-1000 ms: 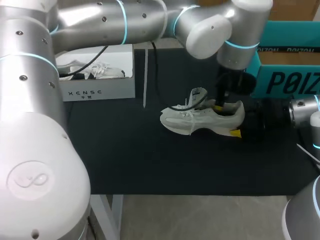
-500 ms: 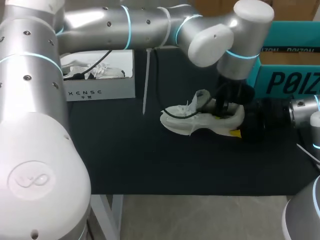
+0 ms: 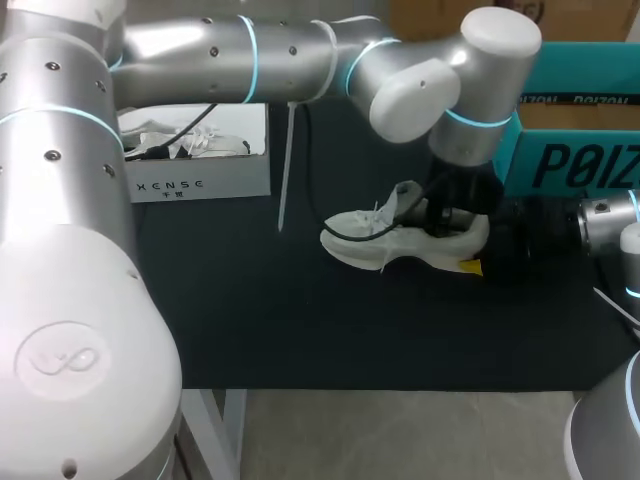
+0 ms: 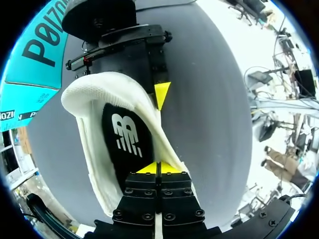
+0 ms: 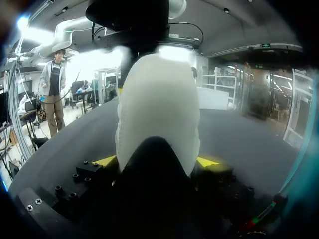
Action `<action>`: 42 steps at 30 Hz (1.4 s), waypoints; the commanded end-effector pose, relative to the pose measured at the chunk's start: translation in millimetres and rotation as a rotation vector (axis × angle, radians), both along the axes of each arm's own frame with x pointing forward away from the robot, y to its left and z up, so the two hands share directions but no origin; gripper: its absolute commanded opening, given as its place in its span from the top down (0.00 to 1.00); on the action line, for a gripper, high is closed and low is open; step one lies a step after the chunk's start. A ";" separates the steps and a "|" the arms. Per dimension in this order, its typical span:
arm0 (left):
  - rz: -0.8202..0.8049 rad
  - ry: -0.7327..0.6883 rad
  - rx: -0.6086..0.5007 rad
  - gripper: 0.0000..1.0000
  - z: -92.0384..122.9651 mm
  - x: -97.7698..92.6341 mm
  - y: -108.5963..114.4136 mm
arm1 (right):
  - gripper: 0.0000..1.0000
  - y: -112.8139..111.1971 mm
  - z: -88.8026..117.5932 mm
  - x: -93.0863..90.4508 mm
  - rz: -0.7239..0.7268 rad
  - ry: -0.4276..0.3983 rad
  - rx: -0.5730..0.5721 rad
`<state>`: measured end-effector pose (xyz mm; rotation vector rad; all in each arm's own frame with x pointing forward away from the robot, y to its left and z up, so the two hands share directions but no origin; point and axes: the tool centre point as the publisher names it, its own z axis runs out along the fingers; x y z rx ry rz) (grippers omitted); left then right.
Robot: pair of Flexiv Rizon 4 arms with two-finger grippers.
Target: Take the shoe out of the shoebox, open the shoe tongue, remove and reinsert the insole, then place the shoe into the shoebox
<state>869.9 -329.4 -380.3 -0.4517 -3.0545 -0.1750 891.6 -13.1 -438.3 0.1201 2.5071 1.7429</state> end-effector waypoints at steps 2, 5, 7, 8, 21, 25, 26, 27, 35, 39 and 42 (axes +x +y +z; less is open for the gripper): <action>-0.012 0.010 -0.002 0.64 -9.1 2.5 -8.7 | 1.00 3.0 -6.9 2.2 0.000 0.002 -0.002; -0.009 0.009 -0.001 0.60 -10.4 3.4 -9.9 | 1.00 3.0 -6.9 2.2 0.000 0.002 -0.002; -0.010 0.007 -0.002 0.51 -10.7 4.0 -11.0 | 1.00 3.0 -6.9 2.2 0.000 0.002 -0.002; -0.010 0.007 -0.003 0.49 -10.8 4.2 -11.2 | 1.00 3.0 -6.9 2.2 0.000 0.002 -0.002; -0.017 -0.036 -0.003 0.42 -22.9 12.1 -15.5 | 1.00 3.0 -6.9 2.2 0.000 0.002 -0.002; -0.020 -0.034 -0.011 0.49 -44.9 16.7 -19.7 | 1.00 3.0 -6.9 2.2 0.000 0.002 -0.002; -0.020 -0.031 -0.013 0.52 -49.6 17.1 -20.5 | 1.00 3.0 -6.9 2.2 0.000 0.002 -0.002; -0.018 -0.034 -0.018 0.56 -53.1 17.2 -21.2 | 1.00 3.0 -6.9 2.2 0.000 0.002 -0.002; -0.030 -0.138 -0.031 1.00 -63.1 19.3 -27.6 | 1.00 3.0 -6.9 2.2 0.000 0.002 -0.002; -0.042 -0.172 -0.033 1.00 -53.8 18.6 -28.4 | 1.00 3.0 -6.9 2.2 0.000 0.002 -0.002; -0.045 -0.190 -0.035 1.00 -42.4 15.9 -26.3 | 1.00 3.0 -6.9 2.2 0.000 0.002 -0.002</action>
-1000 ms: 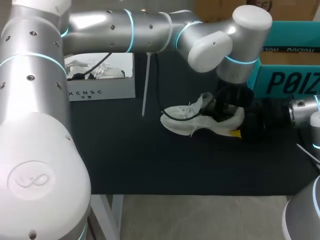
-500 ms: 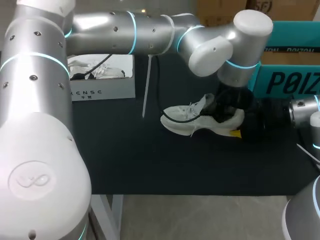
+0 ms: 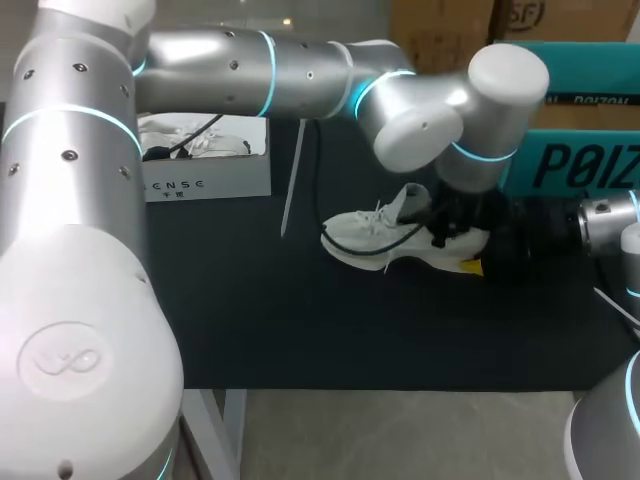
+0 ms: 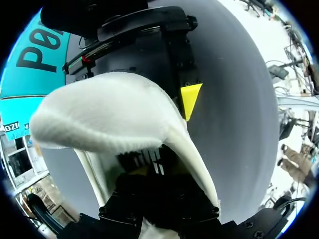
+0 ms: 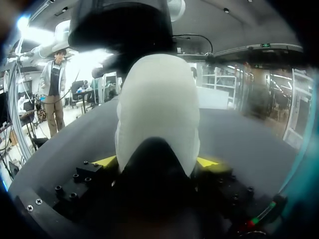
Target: Take the shoe out of the shoebox, open the shoe tongue, remove and reinsert the insole, then place the shoe into the shoebox
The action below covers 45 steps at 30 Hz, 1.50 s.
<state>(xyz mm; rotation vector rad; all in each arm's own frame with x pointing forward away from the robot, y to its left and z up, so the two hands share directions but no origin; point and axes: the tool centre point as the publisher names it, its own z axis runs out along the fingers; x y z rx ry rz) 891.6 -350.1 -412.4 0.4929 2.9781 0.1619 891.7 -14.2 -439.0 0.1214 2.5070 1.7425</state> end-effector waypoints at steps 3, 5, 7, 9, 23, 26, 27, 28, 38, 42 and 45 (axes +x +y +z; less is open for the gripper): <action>0.018 -0.040 -0.014 1.00 1.8 -6.7 -0.9 | 1.00 4.1 -6.2 2.2 0.001 0.002 -0.002; 0.022 -0.047 -0.023 1.00 10.7 -8.0 1.3 | 1.00 4.1 -6.2 2.2 0.001 0.002 -0.002; 0.023 -0.062 -0.025 1.00 19.0 -8.4 3.0 | 1.00 4.1 -6.2 2.2 0.001 0.002 -0.002; 0.023 -0.073 -0.029 1.00 25.0 -7.9 4.1 | 1.00 4.1 -6.2 2.2 0.001 0.002 -0.002; 0.024 -0.131 -0.076 1.00 69.6 -8.1 4.8 | 1.00 4.1 -6.2 2.2 0.001 0.002 -0.002; 0.029 -0.143 -0.083 1.00 78.3 -9.5 5.3 | 1.00 4.1 -6.2 2.2 0.001 0.002 -0.002; 0.033 -0.146 -0.087 1.00 81.8 -10.0 6.0 | 1.00 4.1 -6.2 2.2 0.001 0.002 -0.002; 0.035 -0.149 -0.088 1.00 83.5 -10.1 6.6 | 1.00 4.1 -6.2 2.2 0.001 0.002 -0.002; 0.049 -0.172 -0.099 1.00 98.7 -11.9 14.0 | 1.00 4.1 -6.2 2.2 0.001 0.002 -0.002; 0.037 -0.148 -0.097 0.97 88.1 -14.3 8.6 | 1.00 4.1 -6.2 2.2 0.001 0.002 -0.002; 0.038 -0.143 -0.095 0.87 82.3 -13.7 4.5 | 1.00 4.1 -6.2 2.2 0.001 0.002 -0.002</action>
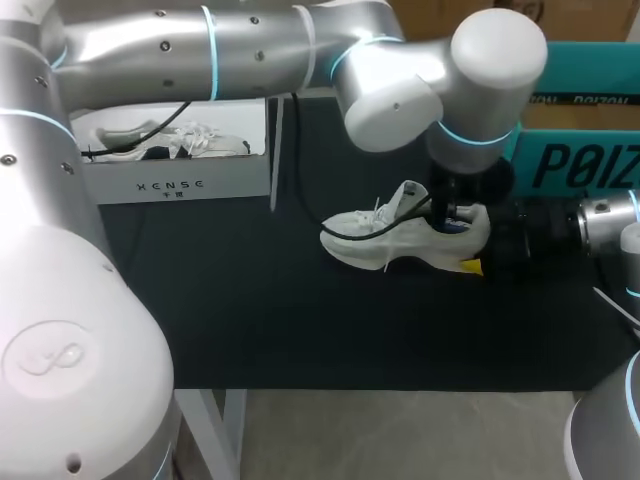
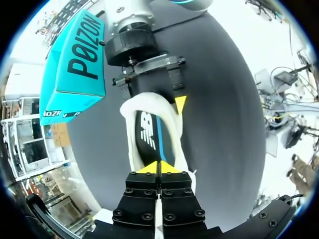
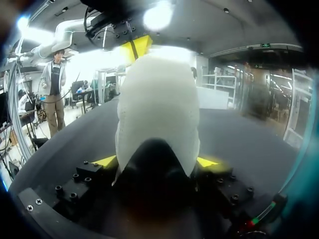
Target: Take the shoe out of the shoebox, open the shoe tongue, remove and reinsert the insole, then place the shoe into the shoebox
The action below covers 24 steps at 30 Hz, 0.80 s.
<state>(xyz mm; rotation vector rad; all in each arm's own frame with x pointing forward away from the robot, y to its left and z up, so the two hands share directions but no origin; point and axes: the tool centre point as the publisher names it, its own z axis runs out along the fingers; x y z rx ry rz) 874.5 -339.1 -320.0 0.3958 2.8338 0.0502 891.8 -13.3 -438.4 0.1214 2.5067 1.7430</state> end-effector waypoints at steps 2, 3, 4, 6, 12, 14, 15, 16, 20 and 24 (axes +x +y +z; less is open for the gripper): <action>0.003 0.013 0.009 0.87 -15.4 4.7 -9.1 | 1.00 3.3 -6.9 2.0 0.001 0.002 -0.002; 0.006 0.016 0.010 0.87 -18.6 6.0 -10.2 | 1.00 3.3 -6.9 2.0 0.001 0.002 -0.002; 0.007 0.018 0.009 0.89 -20.7 7.0 -11.0 | 1.00 3.3 -6.9 2.0 0.001 0.002 -0.002; 0.010 0.019 0.013 0.96 -24.7 8.8 -13.5 | 1.00 3.3 -6.9 2.0 0.001 0.002 -0.002; 0.009 0.021 0.020 1.00 -32.4 13.9 -19.8 | 1.00 3.3 -6.9 2.0 0.001 0.002 -0.002; 0.004 0.019 0.025 1.00 -33.4 13.6 -21.4 | 1.00 3.3 -6.9 2.0 0.001 0.002 -0.002; 0.001 0.019 0.032 1.00 -35.1 13.0 -22.7 | 1.00 3.3 -6.9 2.0 0.001 0.002 -0.002; 0.001 0.020 0.032 1.00 -35.6 13.0 -22.8 | 1.00 3.3 -6.9 2.0 0.001 0.002 -0.002; 0.002 0.029 0.039 0.73 -39.9 12.1 -21.6 | 1.00 3.3 -6.9 2.0 0.001 0.002 -0.002; 0.007 0.032 0.047 0.67 -41.3 12.8 -20.4 | 1.00 3.3 -6.9 2.0 0.001 0.002 -0.002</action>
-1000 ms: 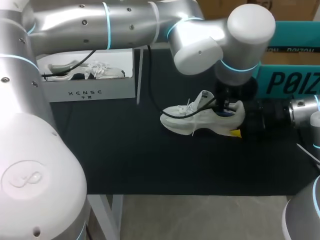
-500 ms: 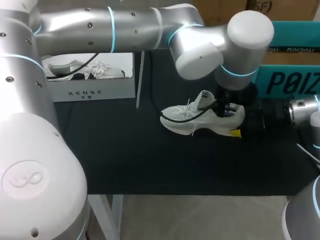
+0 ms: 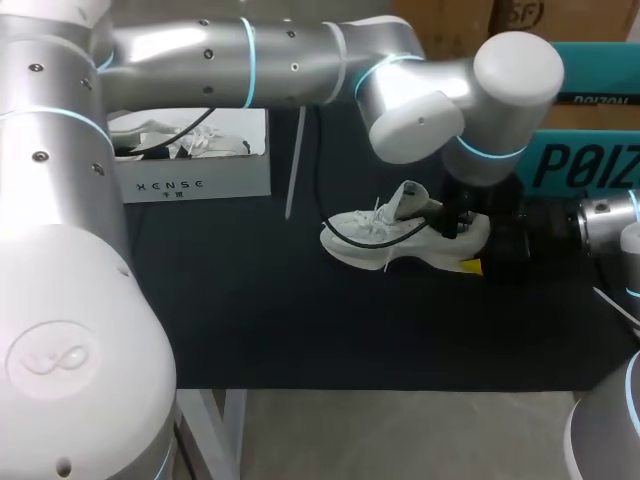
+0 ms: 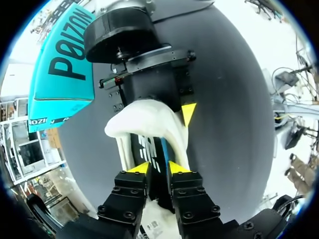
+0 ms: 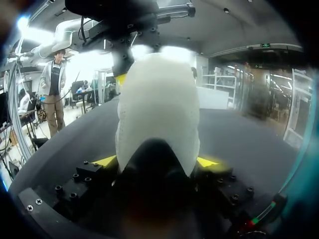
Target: Take the shoe out of the shoebox, open the shoe tongue, remove and reinsert the insole, then place the shoe into the shoebox
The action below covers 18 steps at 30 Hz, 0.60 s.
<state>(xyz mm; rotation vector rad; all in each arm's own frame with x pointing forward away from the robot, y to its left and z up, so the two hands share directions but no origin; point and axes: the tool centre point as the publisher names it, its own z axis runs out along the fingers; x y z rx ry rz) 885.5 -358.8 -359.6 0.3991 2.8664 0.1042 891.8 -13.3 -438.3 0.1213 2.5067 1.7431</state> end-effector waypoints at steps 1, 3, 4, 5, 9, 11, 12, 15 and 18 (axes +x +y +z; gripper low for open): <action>0.001 0.004 0.007 0.66 -1.8 2.0 -0.7 | 1.00 3.2 -6.9 2.0 0.001 0.002 -0.002; 0.004 0.004 0.008 0.67 -1.2 2.9 -0.8 | 1.00 3.2 -6.9 2.0 0.001 0.002 -0.002; 0.004 0.003 0.008 0.67 -0.1 2.9 -1.1 | 1.00 3.2 -6.9 2.0 0.001 0.002 -0.002; 0.005 0.003 0.007 0.67 0.9 2.7 -1.3 | 1.00 3.2 -6.9 2.0 0.001 0.002 -0.002; 0.008 0.002 -0.003 0.65 6.3 -0.1 -0.9 | 1.00 3.2 -6.9 2.0 0.001 0.002 -0.002; 0.009 0.003 -0.008 0.64 8.3 -3.0 0.1 | 1.00 3.2 -6.9 2.0 0.001 0.002 -0.002; 0.009 0.004 -0.009 0.64 8.8 -4.0 0.4 | 1.00 3.2 -6.9 2.0 0.001 0.002 -0.002; 0.006 0.007 -0.011 0.63 7.9 -10.7 2.4 | 1.00 3.2 -6.9 2.0 0.001 0.002 -0.002; 0.010 0.023 0.001 0.64 0.4 -12.9 5.2 | 1.00 3.2 -6.9 2.0 0.001 0.002 -0.002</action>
